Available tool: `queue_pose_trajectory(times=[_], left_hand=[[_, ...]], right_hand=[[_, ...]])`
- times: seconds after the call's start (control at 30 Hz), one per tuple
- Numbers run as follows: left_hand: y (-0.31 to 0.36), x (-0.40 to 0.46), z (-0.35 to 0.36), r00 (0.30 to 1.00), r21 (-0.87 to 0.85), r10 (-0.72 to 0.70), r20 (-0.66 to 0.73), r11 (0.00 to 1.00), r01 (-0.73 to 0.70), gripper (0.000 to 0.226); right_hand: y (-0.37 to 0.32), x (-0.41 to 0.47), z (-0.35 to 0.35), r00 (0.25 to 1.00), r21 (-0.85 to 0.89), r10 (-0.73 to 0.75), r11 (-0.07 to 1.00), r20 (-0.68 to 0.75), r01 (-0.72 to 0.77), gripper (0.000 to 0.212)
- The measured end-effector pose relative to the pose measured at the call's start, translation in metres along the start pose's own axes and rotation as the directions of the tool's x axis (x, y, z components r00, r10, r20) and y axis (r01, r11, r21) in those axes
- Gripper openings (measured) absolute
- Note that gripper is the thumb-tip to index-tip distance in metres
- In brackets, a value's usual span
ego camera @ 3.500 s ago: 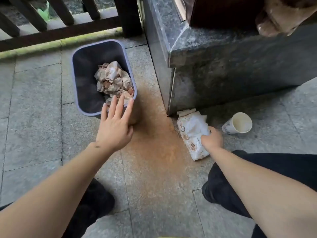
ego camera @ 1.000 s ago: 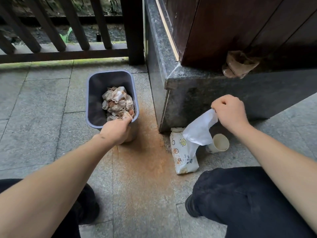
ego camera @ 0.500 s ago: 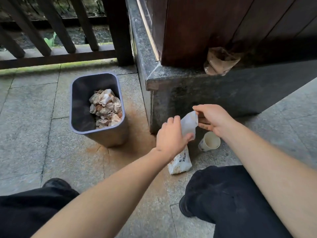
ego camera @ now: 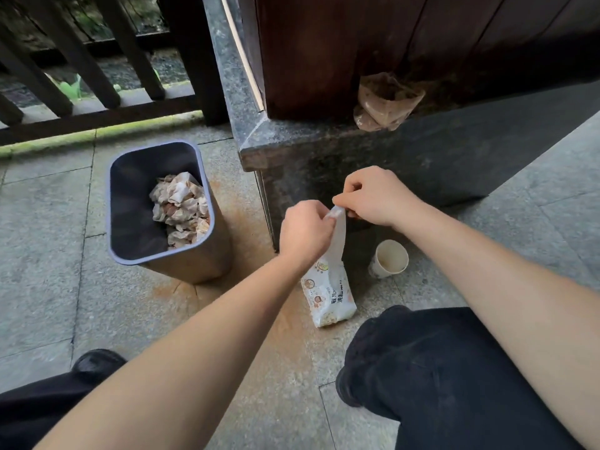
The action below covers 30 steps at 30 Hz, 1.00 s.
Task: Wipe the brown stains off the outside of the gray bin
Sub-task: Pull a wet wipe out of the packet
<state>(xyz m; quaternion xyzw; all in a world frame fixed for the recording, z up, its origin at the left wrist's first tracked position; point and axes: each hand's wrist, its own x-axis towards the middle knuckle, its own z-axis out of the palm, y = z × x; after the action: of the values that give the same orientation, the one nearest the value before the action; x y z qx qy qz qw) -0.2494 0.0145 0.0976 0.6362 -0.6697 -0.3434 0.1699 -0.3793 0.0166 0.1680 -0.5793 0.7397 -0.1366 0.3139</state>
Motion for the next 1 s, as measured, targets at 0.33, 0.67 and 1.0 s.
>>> queue_pose_trajectory(times=[0.33,0.67,1.0], left_hand=[[-0.018,0.012,-0.039,0.914,0.145,0.279,0.293,0.932,-0.331,0.017],[0.001,0.013,-0.039,0.858,0.31,0.443,0.258,0.804,-0.508,0.028],[0.025,0.013,-0.036,0.844,0.164,0.536,0.01,0.832,-0.53,0.017]], right_hand=[[0.01,0.012,-0.024,0.96,-0.198,-0.014,0.978,0.28,0.072,0.028],[0.018,0.017,-0.032,0.955,-0.35,0.017,0.932,0.297,0.092,0.036],[0.018,0.021,-0.018,0.954,-0.441,0.033,0.891,0.299,0.107,0.015]])
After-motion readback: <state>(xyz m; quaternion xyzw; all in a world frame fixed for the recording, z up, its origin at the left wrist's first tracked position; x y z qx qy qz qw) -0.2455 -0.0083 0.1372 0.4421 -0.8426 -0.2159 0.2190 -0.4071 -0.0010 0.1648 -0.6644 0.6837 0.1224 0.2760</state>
